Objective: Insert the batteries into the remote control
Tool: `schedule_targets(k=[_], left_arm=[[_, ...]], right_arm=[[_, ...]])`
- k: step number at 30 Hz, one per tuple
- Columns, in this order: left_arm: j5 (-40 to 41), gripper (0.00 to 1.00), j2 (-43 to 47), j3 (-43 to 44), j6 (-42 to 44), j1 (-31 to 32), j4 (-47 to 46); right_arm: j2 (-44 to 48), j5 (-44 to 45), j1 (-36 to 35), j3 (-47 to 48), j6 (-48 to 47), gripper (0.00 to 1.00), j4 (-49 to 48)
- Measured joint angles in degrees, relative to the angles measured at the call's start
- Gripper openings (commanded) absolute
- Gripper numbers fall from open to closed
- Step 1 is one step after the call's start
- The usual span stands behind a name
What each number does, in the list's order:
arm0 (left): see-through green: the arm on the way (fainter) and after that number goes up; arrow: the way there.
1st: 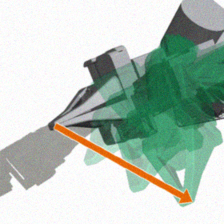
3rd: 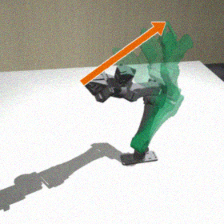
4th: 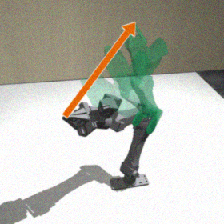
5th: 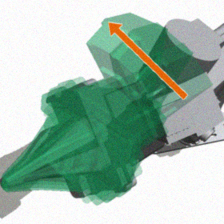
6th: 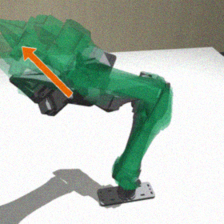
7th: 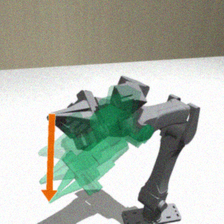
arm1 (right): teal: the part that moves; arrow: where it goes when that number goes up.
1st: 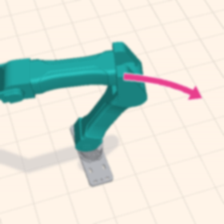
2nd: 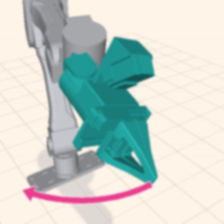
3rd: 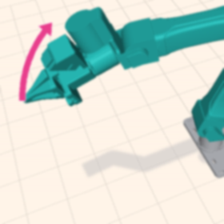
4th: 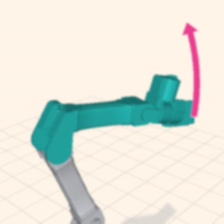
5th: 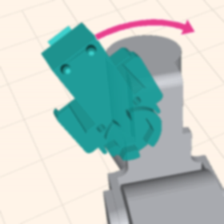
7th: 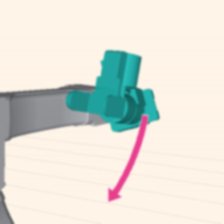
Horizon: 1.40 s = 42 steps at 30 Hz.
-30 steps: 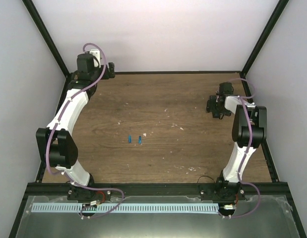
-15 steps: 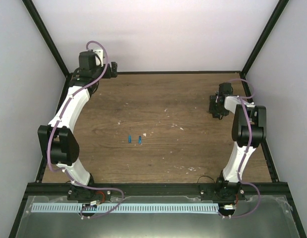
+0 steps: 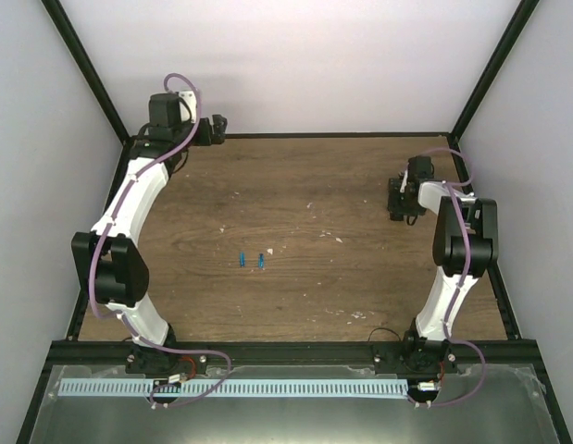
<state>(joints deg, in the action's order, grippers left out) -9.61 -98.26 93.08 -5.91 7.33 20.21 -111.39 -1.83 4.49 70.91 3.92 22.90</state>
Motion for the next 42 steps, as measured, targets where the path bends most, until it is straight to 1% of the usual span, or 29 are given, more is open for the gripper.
schedule_targets(k=[4,7,16,22,29,42], left_arm=[[-3.1,0.99,0.0,-0.9,-2.6,0.6,-0.4],[-6.3,0.98,0.0,-3.8,-5.6,1.5,-2.0],[-13.1,0.96,0.0,-15.4,-16.3,4.5,-9.4],[-15.2,0.96,0.0,-18.1,-21.2,8.4,-14.5],[-17.0,0.93,0.0,-18.5,-24.7,11.3,-18.9],[-17.5,0.87,-3.2,-18.2,-26.6,13.3,-21.0]], right_arm=[[0.6,-1.8,-2.1,-0.5,-0.7,0.26,0.1],[1.5,-3.9,-5.1,-0.5,-1.1,0.26,0.1],[6.9,-13.7,-17.9,0.5,0.0,0.26,-4.5],[7.3,-16.9,-25.2,3.0,0.5,0.26,-8.9],[7.3,-19.0,-26.5,5.8,1.7,0.26,-11.4],[7.5,-23.5,-28.6,7.5,2.6,0.27,-14.2]])
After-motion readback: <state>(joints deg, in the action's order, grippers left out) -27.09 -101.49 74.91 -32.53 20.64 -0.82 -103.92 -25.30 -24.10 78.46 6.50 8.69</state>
